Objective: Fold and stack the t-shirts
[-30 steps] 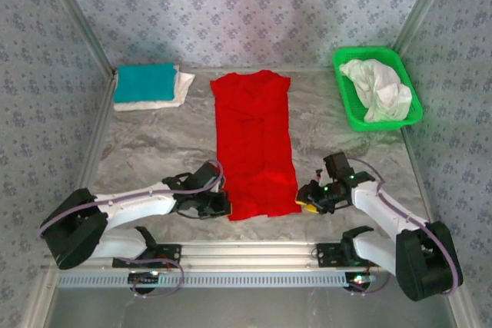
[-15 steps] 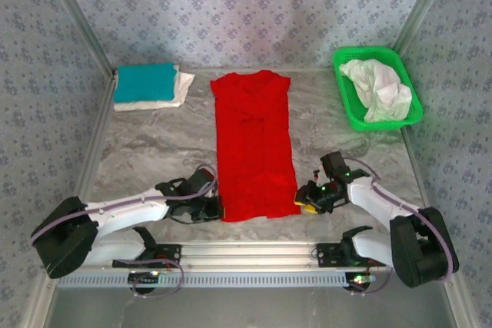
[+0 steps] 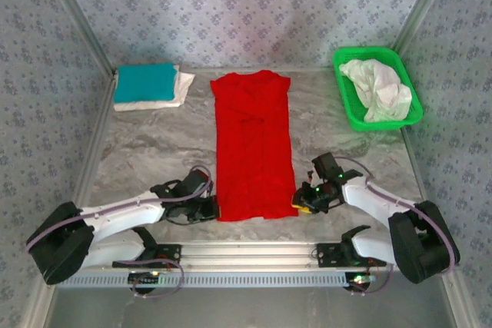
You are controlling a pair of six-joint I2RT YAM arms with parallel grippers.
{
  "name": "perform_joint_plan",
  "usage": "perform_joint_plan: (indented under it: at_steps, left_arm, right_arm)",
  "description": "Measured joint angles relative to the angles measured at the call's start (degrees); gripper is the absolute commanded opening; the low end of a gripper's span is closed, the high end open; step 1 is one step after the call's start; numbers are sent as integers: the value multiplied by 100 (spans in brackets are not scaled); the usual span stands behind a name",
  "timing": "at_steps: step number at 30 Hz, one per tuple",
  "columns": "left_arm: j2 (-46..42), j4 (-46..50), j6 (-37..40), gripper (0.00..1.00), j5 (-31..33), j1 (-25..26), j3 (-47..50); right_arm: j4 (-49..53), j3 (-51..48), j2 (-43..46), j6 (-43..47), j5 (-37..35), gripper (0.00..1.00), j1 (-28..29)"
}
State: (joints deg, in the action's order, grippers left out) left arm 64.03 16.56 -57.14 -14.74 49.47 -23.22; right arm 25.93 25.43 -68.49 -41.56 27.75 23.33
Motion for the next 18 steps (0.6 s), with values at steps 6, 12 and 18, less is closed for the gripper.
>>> perform_joint_plan:
  at_steps: [6, 12, 18]
  left_arm:
    - [-267, -13, -61, 0, 85, -52, 90]
    - [-275, -50, -63, 0, 87, -52, 101]
    - [-179, -175, -61, 0, 85, -63, 101]
  right_arm:
    - [-332, -2, -17, -208, 129, 35, 328]
    - [-468, -2, -20, -476, 164, 36, 691]
    - [-584, -2, -210, -704, 155, 14, 968]
